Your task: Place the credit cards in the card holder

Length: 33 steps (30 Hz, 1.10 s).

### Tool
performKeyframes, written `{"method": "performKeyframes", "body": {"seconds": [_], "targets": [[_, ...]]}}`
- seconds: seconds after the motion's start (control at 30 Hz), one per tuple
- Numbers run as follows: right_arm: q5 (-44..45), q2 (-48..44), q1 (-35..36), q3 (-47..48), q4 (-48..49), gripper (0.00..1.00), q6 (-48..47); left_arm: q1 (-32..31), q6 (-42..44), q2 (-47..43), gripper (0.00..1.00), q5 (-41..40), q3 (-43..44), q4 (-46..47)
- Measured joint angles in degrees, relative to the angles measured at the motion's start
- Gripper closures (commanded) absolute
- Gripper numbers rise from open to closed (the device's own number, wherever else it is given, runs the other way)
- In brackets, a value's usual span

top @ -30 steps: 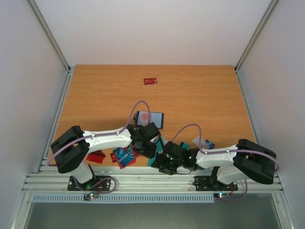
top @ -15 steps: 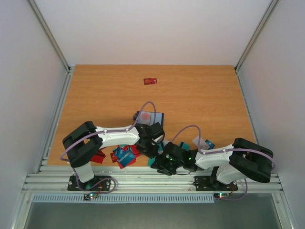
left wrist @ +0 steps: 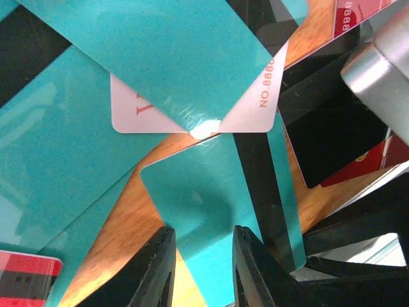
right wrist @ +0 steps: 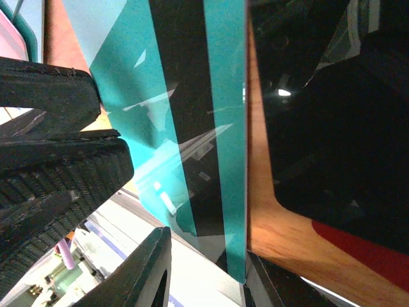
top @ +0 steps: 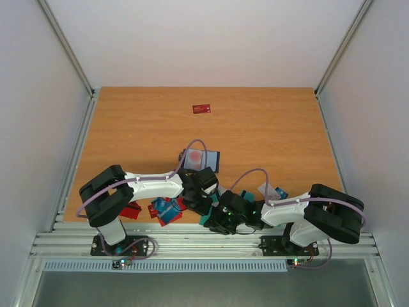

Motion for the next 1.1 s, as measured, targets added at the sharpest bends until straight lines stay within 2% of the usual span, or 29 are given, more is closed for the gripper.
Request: {"method": "performKeyframes", "body": {"seconds": [0.53, 0.73, 0.9, 0.97, 1.07, 1.1], "targets": [[3.2, -5.4, -1.3, 1.9, -7.3, 0.99, -3.2, -0.3, -1.2, -0.6, 0.72, 0.4, 0.0, -0.8], [3.0, -5.9, -1.9, 4.5, -8.9, 0.99, -4.3, -0.4, -1.9, -3.7, 0.68, -1.0, 2.1, -4.9], [2.5, -7.5, -2.8, 7.4, -15.3, 0.99, -6.2, 0.2, -2.2, -8.4, 0.58, -3.8, 5.7, -9.2], [2.3, -8.9, -3.1, 9.4, -18.7, 0.99, -7.4, 0.7, -2.2, -10.7, 0.48, -5.1, 7.1, -11.2], [2.1, -11.3, -3.2, 12.0, -23.0, 0.99, -9.1, 2.1, -2.0, -14.1, 0.03, -7.0, 9.2, -14.3], [2.1, -12.3, -3.4, 12.8, -24.7, 0.99, -9.7, 2.7, -1.8, -15.2, 0.01, -7.9, 10.0, -15.4]]}}
